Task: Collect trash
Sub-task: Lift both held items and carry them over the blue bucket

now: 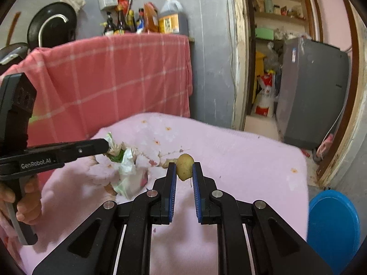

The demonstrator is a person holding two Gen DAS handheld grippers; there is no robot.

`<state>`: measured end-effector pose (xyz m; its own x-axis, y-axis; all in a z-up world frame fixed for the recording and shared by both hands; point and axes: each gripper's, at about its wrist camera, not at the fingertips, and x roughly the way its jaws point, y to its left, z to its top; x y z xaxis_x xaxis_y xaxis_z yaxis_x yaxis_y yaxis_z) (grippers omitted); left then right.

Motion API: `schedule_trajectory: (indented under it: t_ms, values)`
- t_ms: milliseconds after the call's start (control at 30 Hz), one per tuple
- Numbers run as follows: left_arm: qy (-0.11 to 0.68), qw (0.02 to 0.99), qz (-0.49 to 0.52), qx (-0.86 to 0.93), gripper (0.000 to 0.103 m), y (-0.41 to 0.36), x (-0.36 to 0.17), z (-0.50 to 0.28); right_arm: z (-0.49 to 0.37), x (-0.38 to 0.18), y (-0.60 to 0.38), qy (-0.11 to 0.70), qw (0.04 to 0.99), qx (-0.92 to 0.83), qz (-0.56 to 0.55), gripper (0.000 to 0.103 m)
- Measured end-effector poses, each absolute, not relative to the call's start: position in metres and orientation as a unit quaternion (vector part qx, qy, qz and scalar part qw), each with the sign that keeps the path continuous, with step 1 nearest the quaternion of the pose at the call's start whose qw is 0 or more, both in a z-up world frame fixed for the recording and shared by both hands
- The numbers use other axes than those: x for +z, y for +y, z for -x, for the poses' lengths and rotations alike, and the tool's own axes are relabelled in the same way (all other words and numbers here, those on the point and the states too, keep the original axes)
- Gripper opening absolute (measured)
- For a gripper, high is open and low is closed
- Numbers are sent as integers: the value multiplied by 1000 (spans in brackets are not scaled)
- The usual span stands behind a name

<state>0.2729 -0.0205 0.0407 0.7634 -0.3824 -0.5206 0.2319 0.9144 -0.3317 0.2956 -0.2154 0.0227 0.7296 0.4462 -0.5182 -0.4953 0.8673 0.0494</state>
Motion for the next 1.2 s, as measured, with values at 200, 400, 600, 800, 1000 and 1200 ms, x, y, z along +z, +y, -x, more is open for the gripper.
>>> schedule_trajectory:
  t_ms: [200,400,600,800,1000,1200]
  values:
    - [270,941,105,-175,5,-40,54,-257,-274,44,-233,229,941,249,26,12]
    - [228,951,88,-188,5,-65,72,-248,-253,66,-262,183,957,224,6,12]
    - [181,960,72,-200,5,-92,88,-243,-235,82,-295,148,971,187,-4,12]
    - [154,961,56,-221,5,-132,101,-241,-218,92,-330,113,985,130,0,12]
    - [148,956,46,-249,5,-167,104,-245,-206,90,-367,94,993,73,-3,12]
    - [154,948,34,-277,5,-209,102,-253,-202,83,-398,85,996,31,-11,12]
